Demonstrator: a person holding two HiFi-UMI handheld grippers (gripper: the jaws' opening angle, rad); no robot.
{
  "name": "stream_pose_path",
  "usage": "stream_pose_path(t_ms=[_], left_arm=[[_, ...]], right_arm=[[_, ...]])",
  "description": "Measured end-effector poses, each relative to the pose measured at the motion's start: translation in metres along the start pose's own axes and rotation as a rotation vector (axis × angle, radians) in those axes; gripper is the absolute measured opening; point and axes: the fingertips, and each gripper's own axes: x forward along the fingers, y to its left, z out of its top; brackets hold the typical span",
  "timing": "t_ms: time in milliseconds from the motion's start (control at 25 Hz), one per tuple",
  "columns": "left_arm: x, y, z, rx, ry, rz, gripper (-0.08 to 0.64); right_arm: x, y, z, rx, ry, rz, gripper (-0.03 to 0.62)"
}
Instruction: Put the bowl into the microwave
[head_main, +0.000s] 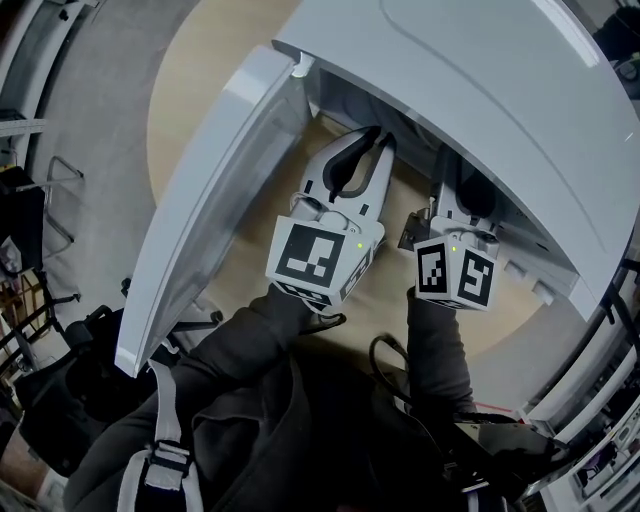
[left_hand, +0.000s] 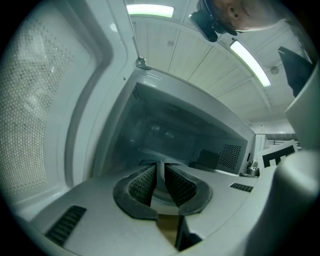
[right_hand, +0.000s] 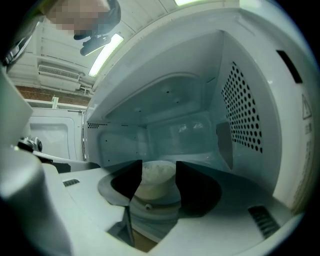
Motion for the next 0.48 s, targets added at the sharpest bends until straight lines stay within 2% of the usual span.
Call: stream_pose_path(t_ms=[280,480], left_arm=[[0.001,0.004,-0.002,-0.009,0.000,0.009,0.054],[0.002,-0.006,-0.001,-0.009,-0.004,-0.012,0.054]], right_arm=[[-0.004,0.002,0.009,-0.038,-0.058,-0.012,0.204],[-0.021,0.007,0.016,-0.064,-0.097,-0.015,0.204]])
